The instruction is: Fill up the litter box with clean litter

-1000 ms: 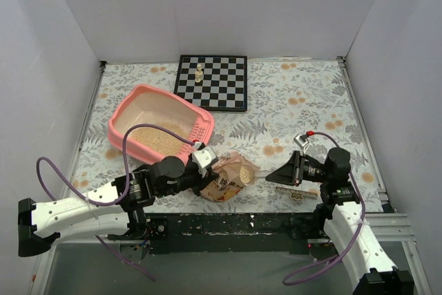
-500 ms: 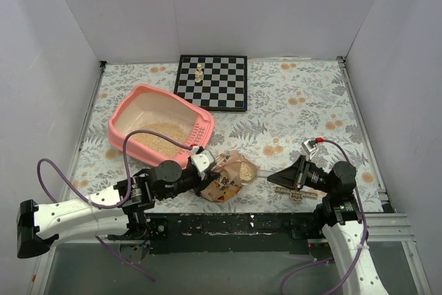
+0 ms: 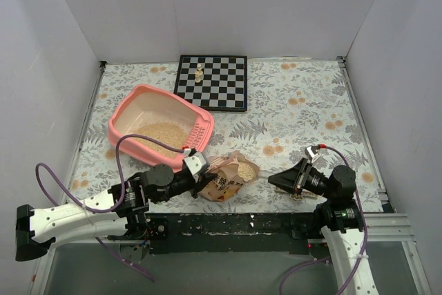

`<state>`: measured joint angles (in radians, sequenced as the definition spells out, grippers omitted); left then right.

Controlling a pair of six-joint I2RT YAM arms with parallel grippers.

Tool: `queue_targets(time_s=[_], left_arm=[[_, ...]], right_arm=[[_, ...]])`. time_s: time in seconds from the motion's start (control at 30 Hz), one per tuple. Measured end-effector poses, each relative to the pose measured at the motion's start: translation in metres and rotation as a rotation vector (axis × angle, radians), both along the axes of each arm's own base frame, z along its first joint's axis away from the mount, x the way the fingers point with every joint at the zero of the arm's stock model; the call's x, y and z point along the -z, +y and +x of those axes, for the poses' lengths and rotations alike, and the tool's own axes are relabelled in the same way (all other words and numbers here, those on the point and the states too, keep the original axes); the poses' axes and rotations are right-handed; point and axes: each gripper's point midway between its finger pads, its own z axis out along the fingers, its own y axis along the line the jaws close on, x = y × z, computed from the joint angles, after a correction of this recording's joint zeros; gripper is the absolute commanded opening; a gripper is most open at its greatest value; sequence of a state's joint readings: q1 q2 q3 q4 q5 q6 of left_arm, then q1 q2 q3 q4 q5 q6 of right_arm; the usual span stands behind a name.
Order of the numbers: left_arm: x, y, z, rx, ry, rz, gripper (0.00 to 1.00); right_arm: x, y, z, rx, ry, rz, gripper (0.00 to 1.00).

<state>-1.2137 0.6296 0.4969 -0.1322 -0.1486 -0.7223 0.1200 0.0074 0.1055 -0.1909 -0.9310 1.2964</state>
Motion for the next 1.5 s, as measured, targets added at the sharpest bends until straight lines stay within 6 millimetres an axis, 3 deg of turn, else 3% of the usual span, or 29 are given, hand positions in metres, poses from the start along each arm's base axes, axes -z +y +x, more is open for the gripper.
queue_targets(time_s=[0.5,1.5], left_arm=[[0.001,-0.002,0.001,-0.005,-0.003,-0.015,0.00],[-0.013,0.014,0.005,-0.057,-0.030,-0.071,0.00]], right_arm=[[-0.022,-0.007,-0.008,0.085,0.095,-0.035,0.01],[-0.063,-0.015,-0.025,0.151,0.052,-0.062,0.01]])
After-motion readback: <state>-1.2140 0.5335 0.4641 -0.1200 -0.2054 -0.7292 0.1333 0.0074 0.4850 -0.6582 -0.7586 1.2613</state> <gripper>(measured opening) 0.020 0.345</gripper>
